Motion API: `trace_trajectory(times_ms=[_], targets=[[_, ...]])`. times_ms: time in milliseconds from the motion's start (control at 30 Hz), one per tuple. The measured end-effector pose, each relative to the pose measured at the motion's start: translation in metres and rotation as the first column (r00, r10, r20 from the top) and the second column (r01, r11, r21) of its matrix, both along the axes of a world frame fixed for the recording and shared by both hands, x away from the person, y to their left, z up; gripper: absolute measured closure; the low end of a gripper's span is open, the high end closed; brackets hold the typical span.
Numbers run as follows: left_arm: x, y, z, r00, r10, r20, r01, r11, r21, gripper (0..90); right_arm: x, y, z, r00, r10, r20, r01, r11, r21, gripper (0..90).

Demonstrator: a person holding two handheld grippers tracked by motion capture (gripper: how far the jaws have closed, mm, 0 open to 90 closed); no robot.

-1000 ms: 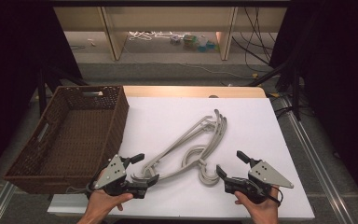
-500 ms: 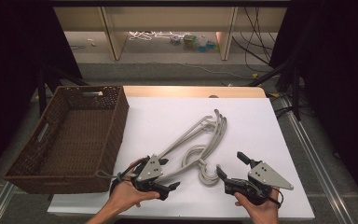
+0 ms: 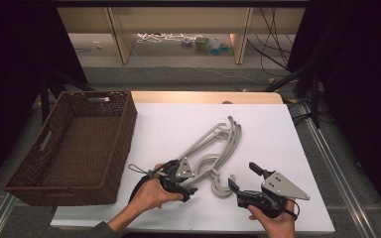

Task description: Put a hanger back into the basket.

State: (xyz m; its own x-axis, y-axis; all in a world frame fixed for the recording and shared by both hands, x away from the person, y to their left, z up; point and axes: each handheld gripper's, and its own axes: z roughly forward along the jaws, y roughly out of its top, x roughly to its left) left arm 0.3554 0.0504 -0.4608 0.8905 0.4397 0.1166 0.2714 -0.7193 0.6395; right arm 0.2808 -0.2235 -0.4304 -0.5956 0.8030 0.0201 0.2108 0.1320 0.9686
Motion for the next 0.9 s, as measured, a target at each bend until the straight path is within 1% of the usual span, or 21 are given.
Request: trace_trajectory(times_ms=[33,67,100,133,167,300,333,367,400,433,467,533,567,600,667,700,733,767,800,833,900], targets=[[0.000,0.000,0.000,1.0000,0.000,0.000,0.000,1.0000,0.000,34.2,0.000,0.000,0.000,1.0000,0.000,0.000,0.000,1.0000,0.000,17.2],[0.000,-0.002,-0.001,0.9999,-0.006,-0.010,0.006,0.9998,0.017,35.6,0.000,0.000,0.001,1.0000,0.000,0.000,0.000,0.9998,-0.018,17.8],[0.000,-0.002,-0.001,0.9999,-0.006,-0.010,0.006,0.9998,0.017,36.9,0.000,0.000,0.001,1.0000,0.000,0.000,0.000,0.9998,-0.018,17.8],[0.001,-0.002,0.000,0.9999,-0.009,-0.005,0.009,0.9994,0.032,36.9,0.001,0.001,0.000,1.0000,0.002,0.003,-0.002,0.9998,-0.020,17.9],[0.002,-0.002,0.000,0.9999,-0.009,-0.010,0.009,0.9996,0.026,38.1,0.001,0.001,0.000,1.0000,0.003,0.001,-0.003,0.9998,-0.021,17.9],[0.007,-0.001,0.000,0.9992,-0.010,-0.038,0.011,0.9994,0.033,46.4,0.001,0.003,0.000,0.9999,0.012,0.004,-0.012,0.9997,-0.023,18.3],[0.007,-0.001,0.000,0.9989,-0.012,-0.045,0.014,0.9993,0.036,49.0,0.002,0.003,-0.001,0.9998,0.019,-0.001,-0.019,0.9998,-0.004,18.3],[0.008,-0.002,0.000,0.9986,-0.012,-0.051,0.014,0.9992,0.038,49.0,0.002,0.003,-0.001,0.9998,0.019,-0.001,-0.019,0.9998,-0.004,18.3],[0.008,-0.004,-0.001,0.9981,-0.017,-0.059,0.020,0.9989,0.044,52.5,0.001,0.002,0.001,0.9999,0.012,-0.006,-0.012,0.9997,-0.021,18.4],[0.008,-0.004,-0.001,0.9981,-0.017,-0.059,0.020,0.9989,0.044,53.7,0.001,0.002,0.001,0.9999,0.012,-0.006,-0.012,0.9997,-0.021,18.4],[0.009,-0.006,-0.002,0.9969,-0.027,-0.074,0.031,0.9982,0.051,54.6,0.001,0.002,0.000,0.9999,0.013,0.003,-0.013,0.9996,-0.024,18.6],[0.010,-0.007,-0.002,0.9970,-0.036,-0.069,0.040,0.9975,0.059,56.7,0.001,0.002,0.000,0.9998,0.016,-0.013,-0.016,0.9993,-0.033,18.7],[0.011,-0.010,-0.003,0.9976,-0.024,-0.065,0.028,0.9977,0.061,60.7,0.001,0.003,-0.001,0.9997,0.023,-0.009,-0.023,0.9997,-0.011,19.3],[0.012,-0.011,-0.003,0.9968,-0.036,-0.071,0.041,0.9966,0.071,62.2,0.001,0.003,0.000,0.9997,0.022,-0.005,-0.022,0.9996,-0.020,19.6],[0.013,-0.012,-0.004,0.9966,-0.029,-0.077,0.034,0.9971,0.068,63.8,0.001,0.004,-0.001,0.9995,0.030,-0.006,-0.030,0.9993,-0.025,19.7],[0.013,-0.013,-0.004,0.9971,-0.026,-0.071,0.032,0.9968,0.073,65.6,0.001,0.005,-0.001,0.9994,0.033,-0.009,-0.033,0.9988,-0.035,19.7],[0.015,-0.014,-0.002,0.9977,-0.024,-0.063,0.028,0.9969,0.073,69.3,0.001,0.004,-0.001,0.9993,0.033,-0.018,-0.034,0.9990,-0.030,19.9],[0.015,-0.014,-0.002,0.9977,-0.024,-0.063,0.028,0.9969,0.073,69.9,0.001,0.004,-0.001,0.9993,0.033,-0.018,-0.034,0.9990,-0.030,19.9],[0.017,-0.014,-0.002,0.9965,-0.018,-0.081,0.025,0.9967,0.077,69.9,0.001,0.005,-0.001,0.9995,0.031,-0.011,-0.031,0.9992,-0.023,20.1],[0.018,-0.014,-0.001,0.9969,-0.025,-0.074,0.032,0.9954,0.090,71.3,0.002,0.006,-0.001,0.9993,0.036,-0.005,-0.037,0.9989,-0.029,20.4],[0.020,-0.014,-0.001,0.9959,-0.009,-0.090,0.016,0.9966,0.081,72.8,0.002,0.005,-0.001,0.9986,0.050,-0.020,-0.051,0.9981,-0.034,20.4]])
